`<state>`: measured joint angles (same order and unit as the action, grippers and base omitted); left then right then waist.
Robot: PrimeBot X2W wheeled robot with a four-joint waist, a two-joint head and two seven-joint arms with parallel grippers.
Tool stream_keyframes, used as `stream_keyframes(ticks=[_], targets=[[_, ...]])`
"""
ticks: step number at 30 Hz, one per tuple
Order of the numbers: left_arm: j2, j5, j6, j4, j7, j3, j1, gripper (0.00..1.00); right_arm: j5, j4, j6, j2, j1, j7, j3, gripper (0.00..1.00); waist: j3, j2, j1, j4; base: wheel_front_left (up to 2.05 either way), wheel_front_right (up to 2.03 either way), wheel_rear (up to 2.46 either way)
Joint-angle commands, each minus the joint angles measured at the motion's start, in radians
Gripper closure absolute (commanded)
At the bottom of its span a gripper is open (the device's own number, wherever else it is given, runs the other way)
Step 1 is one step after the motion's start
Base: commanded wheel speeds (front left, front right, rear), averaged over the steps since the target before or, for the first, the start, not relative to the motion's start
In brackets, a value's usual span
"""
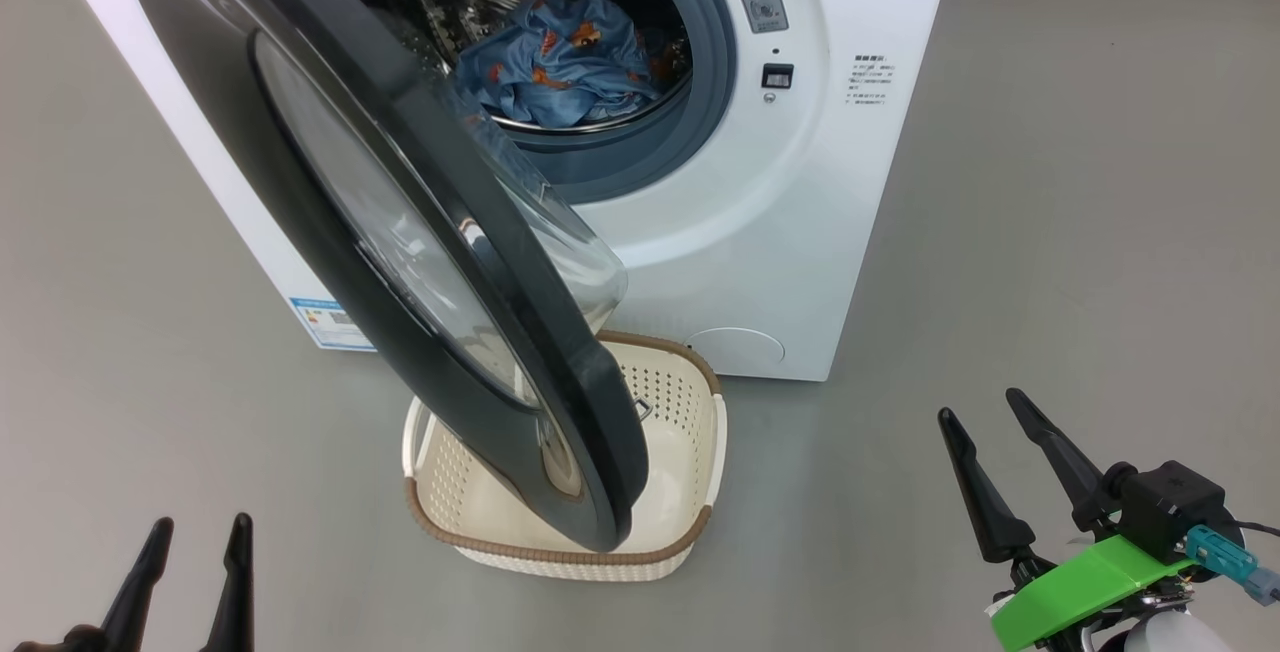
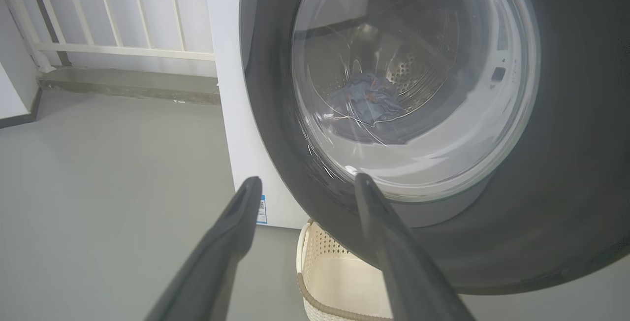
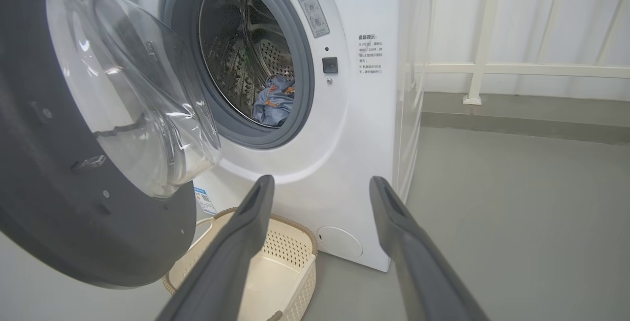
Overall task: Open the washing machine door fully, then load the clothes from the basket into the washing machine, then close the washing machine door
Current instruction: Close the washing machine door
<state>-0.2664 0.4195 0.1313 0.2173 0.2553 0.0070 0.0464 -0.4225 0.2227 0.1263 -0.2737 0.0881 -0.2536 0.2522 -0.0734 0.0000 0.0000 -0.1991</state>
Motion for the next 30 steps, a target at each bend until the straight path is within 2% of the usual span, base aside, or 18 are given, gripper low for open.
stream_keyframes(ticks=[1,30], targets=[[-0.022,-0.014,-0.001,-0.015,0.006,0.040,-0.013,0.00,-0.002,-0.021,0.004,-0.014,0.003,-0.008,0.014,0.00,0.002,0.0000,0.0000,0.000,0.00,0.00,0.00],[-0.048,-0.018,-0.001,-0.046,0.006,-0.002,-0.004,0.00,0.006,-0.027,0.004,0.004,-0.051,-0.008,-0.026,0.00,0.021,0.0000,0.0000,0.044,0.00,0.00,0.00]])
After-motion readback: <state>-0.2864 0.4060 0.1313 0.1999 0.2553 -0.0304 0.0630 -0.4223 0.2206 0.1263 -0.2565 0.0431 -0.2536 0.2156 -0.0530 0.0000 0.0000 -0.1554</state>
